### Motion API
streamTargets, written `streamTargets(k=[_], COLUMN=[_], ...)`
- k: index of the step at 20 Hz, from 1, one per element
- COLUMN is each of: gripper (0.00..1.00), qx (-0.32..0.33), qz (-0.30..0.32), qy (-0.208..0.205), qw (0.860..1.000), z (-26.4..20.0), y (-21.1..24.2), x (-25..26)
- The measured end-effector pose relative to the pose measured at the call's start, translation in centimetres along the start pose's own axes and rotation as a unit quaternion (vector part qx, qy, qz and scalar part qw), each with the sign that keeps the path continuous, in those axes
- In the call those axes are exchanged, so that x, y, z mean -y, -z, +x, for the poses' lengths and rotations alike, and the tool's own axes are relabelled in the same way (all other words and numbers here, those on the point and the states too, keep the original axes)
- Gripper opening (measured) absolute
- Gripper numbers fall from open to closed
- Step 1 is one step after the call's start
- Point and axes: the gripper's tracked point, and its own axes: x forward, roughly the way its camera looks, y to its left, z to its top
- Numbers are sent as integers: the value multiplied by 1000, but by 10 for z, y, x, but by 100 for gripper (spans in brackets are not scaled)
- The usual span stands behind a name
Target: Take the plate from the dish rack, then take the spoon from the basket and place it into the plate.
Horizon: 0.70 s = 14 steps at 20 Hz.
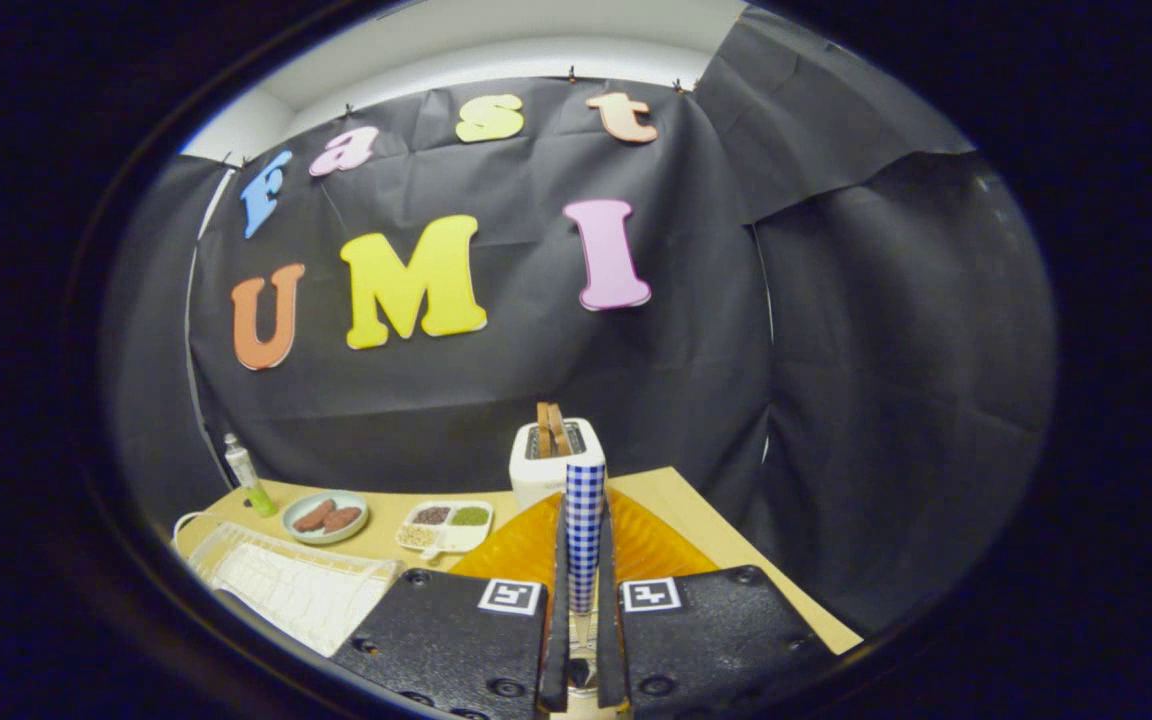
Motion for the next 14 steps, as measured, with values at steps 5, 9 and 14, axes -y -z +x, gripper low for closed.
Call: streamTargets(k=[5, 9, 14], gripper=[16, 16, 16], qx=[68, 85, 103], qz=[9, 1, 11], qy=[-16, -42, -83], qw=[998, 995, 991], z=[-84, -151, -217], y=[-54, -59, -31], x=[-31, -64, -108])
